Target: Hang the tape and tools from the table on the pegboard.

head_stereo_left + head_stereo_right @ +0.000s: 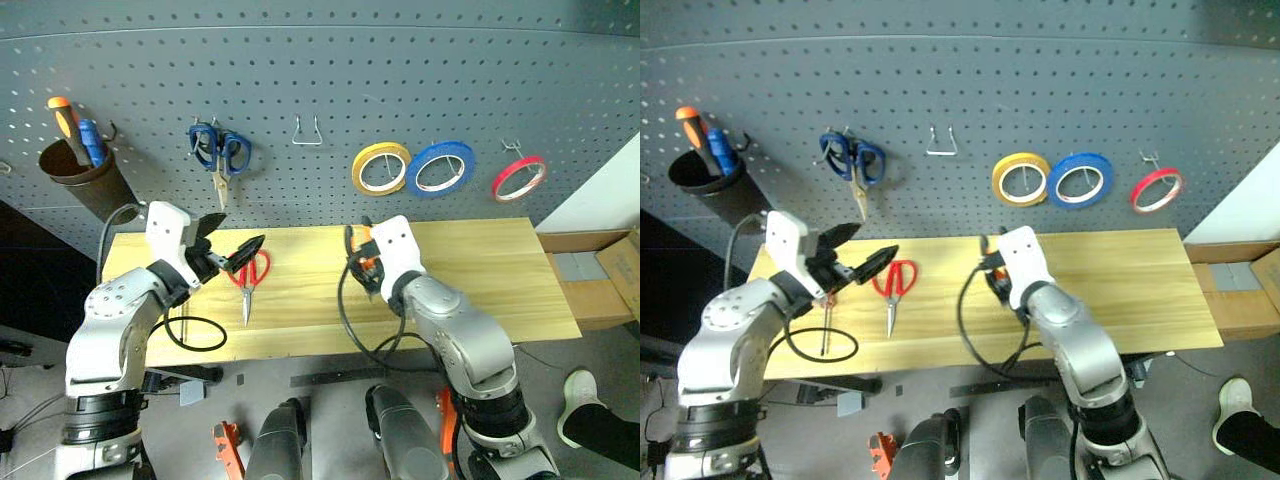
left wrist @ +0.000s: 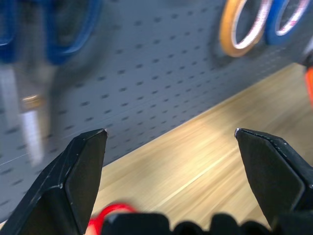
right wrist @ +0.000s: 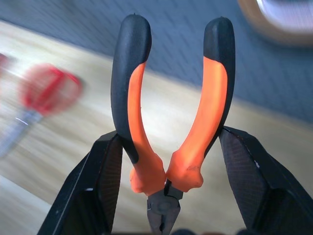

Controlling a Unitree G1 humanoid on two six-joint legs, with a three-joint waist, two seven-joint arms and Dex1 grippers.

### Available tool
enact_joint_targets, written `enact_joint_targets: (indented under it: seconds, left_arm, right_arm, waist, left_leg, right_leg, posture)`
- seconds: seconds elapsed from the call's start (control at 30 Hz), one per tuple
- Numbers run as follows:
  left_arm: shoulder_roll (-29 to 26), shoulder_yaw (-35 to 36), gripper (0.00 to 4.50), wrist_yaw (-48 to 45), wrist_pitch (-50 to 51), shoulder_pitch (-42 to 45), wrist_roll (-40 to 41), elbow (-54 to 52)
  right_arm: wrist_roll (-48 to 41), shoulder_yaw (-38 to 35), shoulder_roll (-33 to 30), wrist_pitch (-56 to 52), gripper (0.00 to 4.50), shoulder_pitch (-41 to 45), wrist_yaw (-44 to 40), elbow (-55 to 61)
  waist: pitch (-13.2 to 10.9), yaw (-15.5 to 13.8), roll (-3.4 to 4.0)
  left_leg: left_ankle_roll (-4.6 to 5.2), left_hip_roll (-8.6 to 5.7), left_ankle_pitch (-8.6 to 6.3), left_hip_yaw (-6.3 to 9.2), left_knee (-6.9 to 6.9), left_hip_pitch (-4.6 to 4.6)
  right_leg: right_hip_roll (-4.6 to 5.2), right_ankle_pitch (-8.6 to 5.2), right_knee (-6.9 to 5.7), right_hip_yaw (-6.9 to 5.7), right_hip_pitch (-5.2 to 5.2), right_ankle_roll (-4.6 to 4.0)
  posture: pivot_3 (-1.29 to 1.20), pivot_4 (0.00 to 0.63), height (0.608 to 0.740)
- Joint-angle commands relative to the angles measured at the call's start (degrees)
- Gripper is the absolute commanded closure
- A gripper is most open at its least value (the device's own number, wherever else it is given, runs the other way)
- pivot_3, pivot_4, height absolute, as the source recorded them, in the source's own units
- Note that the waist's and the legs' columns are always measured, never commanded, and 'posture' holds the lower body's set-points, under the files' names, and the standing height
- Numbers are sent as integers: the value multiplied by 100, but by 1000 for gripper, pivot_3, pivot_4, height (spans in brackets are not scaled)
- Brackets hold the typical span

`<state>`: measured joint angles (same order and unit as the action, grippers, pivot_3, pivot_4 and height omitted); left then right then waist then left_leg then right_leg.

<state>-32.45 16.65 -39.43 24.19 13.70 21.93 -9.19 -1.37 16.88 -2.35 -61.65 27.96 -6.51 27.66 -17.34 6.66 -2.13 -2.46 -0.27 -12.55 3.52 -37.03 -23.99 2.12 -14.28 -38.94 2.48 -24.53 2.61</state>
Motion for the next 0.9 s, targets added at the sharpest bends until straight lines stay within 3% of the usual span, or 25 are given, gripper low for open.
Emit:
enact_joint_targets:
  seconds: [0.03, 0.3, 0.5, 0.7, 0.9]
  left_arm:
    - [-142, 320, 0, -50, -307, -152, 126, -244]
    - [-145, 523, 0, 42, -121, -211, 562, -498]
    - [-117, 302, 0, 82, 12, -25, 709, -764]
    - [-111, 82, 0, 124, -61, 384, 661, -638]
    - [-54, -235, 0, 52, -140, 704, 608, -527]
  right_arm:
    - [44, -47, 180, 273, 1917, 603, 60, 197]
    - [-129, -734, 450, 1134, 1920, 2414, -15, -1093]
    - [-292, -1300, 584, 1819, 1926, 3575, 106, -2074]
    - [-252, -1518, 596, 2451, 1935, 4043, 263, -2772]
    - [19, -1261, 451, 3122, 1935, 4022, 206, -3436]
  waist:
    - [1, -49, -2]
    - [9, -205, -14]
    - [14, -210, -19]
    - [35, -208, -45]
    - [39, -203, -46]
  left_leg:
    - [-1, 0, 1, 2, 0, 0]
    - [-3, -4, 0, 14, 6, -17]
    - [-3, -3, 0, 13, 11, -23]
    - [-6, -3, 2, 6, 7, -59]
    - [-6, -3, 3, -29, 6, -72]
  right_leg:
    - [0, 1, 0, -2, 0, -2]
    - [7, 7, 5, -16, -11, -11]
    - [7, 8, 3, -19, -20, -14]
    - [7, 12, -6, -17, -65, -19]
    - [7, 13, -5, -15, -78, -21]
  posture:
    - [-67, 237, 740]
    - [-29, 210, 740]
    - [-30, 202, 740]
    - [-42, 201, 740]
    - [-44, 202, 740]
